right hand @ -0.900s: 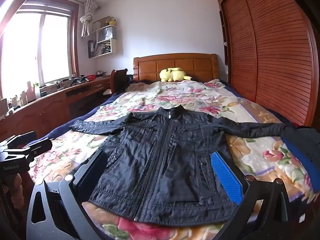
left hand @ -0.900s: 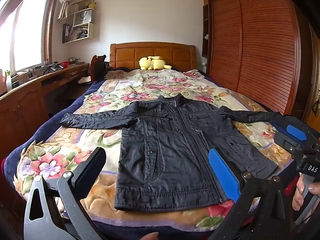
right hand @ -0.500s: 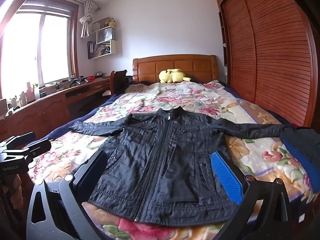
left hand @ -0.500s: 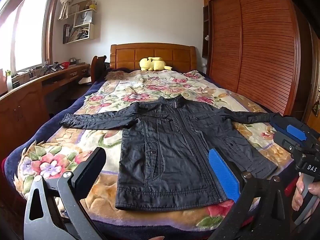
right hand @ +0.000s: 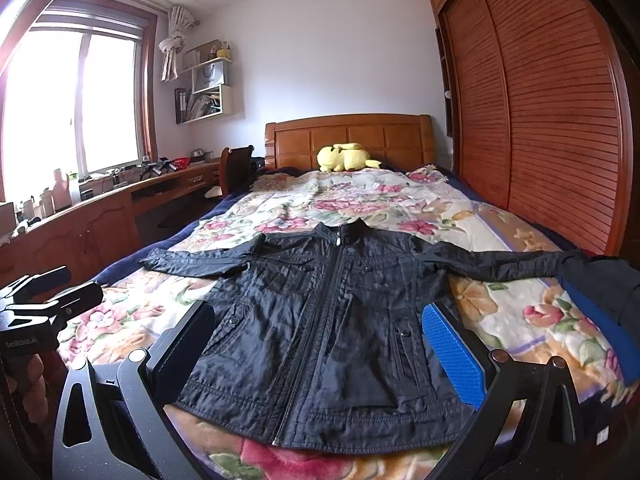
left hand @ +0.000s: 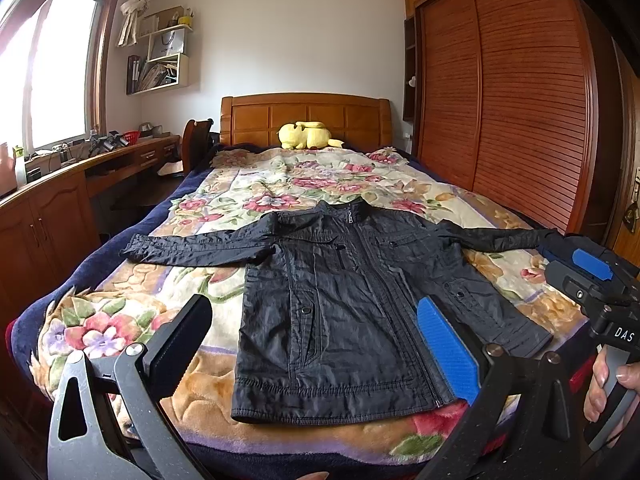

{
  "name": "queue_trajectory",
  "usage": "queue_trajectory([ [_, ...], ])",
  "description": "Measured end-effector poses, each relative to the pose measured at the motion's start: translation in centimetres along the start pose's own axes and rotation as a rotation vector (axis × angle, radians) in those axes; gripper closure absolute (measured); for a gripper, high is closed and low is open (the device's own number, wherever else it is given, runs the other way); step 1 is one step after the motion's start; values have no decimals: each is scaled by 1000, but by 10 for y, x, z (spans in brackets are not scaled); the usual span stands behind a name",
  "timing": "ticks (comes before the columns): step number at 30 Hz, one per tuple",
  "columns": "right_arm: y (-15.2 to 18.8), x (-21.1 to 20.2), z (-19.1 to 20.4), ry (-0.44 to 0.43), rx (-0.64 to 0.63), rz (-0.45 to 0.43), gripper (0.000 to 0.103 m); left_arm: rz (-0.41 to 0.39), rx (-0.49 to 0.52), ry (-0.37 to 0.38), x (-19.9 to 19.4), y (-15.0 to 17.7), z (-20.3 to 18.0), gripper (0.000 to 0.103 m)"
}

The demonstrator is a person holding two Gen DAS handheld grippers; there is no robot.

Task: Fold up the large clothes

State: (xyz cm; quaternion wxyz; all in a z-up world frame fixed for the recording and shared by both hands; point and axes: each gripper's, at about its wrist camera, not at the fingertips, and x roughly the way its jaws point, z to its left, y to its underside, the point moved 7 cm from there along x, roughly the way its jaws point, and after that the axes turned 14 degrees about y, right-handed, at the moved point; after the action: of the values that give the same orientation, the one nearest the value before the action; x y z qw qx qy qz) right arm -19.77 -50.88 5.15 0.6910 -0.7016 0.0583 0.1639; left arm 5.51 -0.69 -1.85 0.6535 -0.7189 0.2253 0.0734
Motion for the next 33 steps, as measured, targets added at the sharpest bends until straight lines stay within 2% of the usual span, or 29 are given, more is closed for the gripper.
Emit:
queue_trajectory([
  [33,0,-1,2,-5,4,1,0,0,-3,0,2,4,4,0],
])
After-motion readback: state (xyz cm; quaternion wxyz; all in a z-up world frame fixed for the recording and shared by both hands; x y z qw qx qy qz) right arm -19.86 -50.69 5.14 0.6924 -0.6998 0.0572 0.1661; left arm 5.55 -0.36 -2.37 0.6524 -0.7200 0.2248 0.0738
